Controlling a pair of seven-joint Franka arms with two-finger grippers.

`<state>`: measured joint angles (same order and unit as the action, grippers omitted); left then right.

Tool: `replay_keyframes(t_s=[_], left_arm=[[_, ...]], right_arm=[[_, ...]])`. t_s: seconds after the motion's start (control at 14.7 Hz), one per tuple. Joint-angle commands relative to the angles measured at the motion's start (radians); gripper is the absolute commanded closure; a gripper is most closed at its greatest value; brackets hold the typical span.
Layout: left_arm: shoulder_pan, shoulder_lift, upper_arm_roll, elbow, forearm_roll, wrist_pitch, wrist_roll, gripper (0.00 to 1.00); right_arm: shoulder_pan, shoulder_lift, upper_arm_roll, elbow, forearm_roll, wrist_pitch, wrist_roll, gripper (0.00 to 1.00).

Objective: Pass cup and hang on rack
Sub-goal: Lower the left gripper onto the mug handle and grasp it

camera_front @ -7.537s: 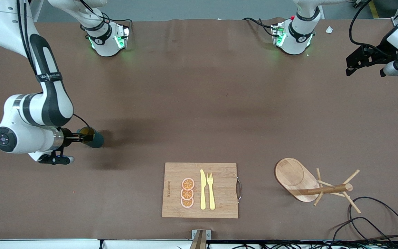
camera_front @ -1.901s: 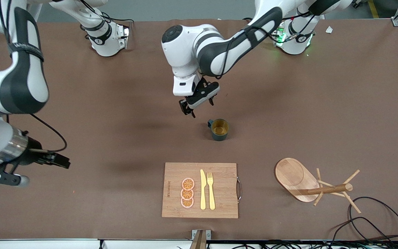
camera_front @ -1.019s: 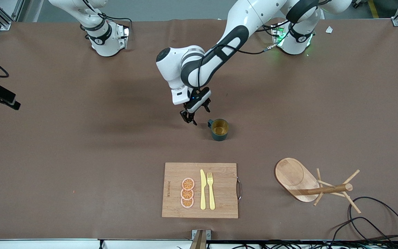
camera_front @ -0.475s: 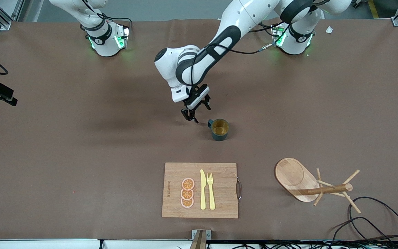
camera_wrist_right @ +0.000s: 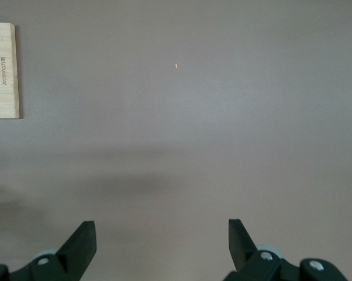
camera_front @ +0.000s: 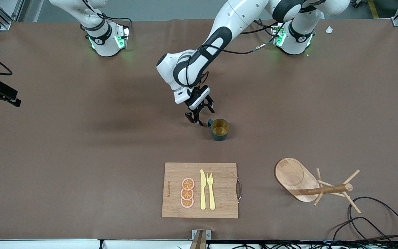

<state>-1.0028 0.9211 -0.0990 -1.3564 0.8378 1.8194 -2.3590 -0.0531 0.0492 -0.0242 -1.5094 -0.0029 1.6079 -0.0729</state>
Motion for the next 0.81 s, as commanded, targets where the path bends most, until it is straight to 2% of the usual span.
replay_keyframes(t_s=[0.0, 0.27, 0.75], left_arm=[[-0.019, 0.010, 0.022, 0.022, 0.026, -0.022, -0.013, 0.18], [-0.017, 0.010, 0.028, 0.026, 0.030, -0.034, -0.009, 0.34], [-0.014, 0.012, 0.028, 0.023, 0.044, -0.034, -0.009, 0.51]], right_arm=[[-0.007, -0.023, -0.002, -0.020, -0.019, 0.003, -0.014, 0.00], [-0.007, -0.022, -0.002, -0.014, -0.009, 0.015, -0.013, 0.00], [-0.004, -0.020, 0.003, -0.011, -0.006, 0.004, -0.013, 0.00]])
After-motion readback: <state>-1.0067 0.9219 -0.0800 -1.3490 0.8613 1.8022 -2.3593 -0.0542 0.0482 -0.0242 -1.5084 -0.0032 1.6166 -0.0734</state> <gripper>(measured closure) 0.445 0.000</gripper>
